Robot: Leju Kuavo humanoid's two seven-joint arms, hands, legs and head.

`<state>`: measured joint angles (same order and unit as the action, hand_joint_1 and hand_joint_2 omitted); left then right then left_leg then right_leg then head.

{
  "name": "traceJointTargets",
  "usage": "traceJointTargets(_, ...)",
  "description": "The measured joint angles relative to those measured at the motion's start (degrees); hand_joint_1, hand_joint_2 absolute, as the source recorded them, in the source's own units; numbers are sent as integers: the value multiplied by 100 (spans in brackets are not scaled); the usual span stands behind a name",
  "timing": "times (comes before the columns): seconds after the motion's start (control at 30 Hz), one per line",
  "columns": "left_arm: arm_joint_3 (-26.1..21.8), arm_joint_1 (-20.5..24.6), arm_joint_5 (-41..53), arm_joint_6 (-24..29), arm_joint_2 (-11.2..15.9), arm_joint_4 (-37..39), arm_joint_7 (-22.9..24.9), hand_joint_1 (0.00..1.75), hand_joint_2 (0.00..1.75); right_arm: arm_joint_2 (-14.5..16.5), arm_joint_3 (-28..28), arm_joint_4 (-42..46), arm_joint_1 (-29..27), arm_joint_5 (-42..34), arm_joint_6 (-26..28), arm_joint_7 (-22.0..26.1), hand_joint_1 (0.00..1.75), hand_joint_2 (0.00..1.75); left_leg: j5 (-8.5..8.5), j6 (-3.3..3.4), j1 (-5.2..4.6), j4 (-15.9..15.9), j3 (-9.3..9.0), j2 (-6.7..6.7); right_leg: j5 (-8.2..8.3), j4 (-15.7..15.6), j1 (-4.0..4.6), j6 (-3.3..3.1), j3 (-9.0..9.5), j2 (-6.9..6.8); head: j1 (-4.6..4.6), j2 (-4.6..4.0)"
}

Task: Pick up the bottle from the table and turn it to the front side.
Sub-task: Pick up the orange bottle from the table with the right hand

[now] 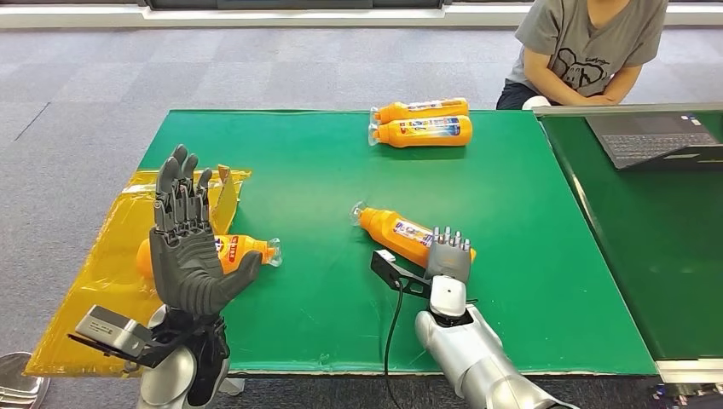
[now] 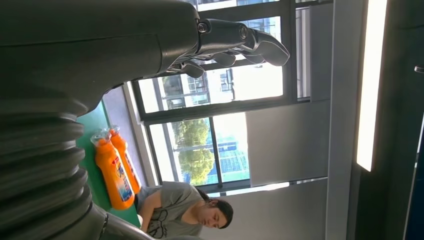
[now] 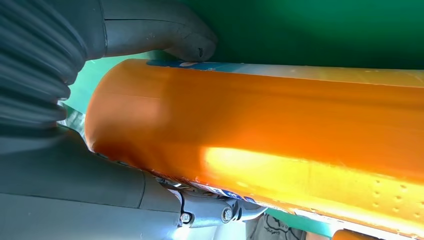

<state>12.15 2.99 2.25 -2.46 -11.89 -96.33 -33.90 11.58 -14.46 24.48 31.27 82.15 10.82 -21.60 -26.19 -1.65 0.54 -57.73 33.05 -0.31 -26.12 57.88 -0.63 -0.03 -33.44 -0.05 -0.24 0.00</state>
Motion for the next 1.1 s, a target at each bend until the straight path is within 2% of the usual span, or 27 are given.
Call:
traceJointTargets(0.9, -98, -38, 14, -1, 9, 18, -24, 0, 175, 4, 163, -2, -3, 189, 50, 184, 0, 175, 1, 1, 0, 0, -4, 0, 0, -1, 0, 0, 6, 0, 0, 0)
traceJointTargets(1.03, -100, -35, 15, -16, 9, 25, -31, 0, 175, 10, 192, -2, -3, 233, 47, 189, 26, 175, 1, 1, 0, 0, -4, 0, 0, 0, 0, 0, 5, 0, 0, 0)
traceJointTargets(1.07, -100, -35, 16, -21, 9, 31, -34, 0, 175, 13, 196, -2, -3, 237, 46, 195, 26, 175, 1, 1, 0, 0, -4, 0, 0, 0, 0, 0, 5, 0, 0, 0)
traceJointTargets(1.1, -100, -36, 17, -23, 9, 39, -38, 0, 175, 14, 198, -2, -3, 239, 45, 202, 57, 175, 1, 1, 0, 0, -4, 0, 0, 0, 0, 0, 5, 0, 0, 0)
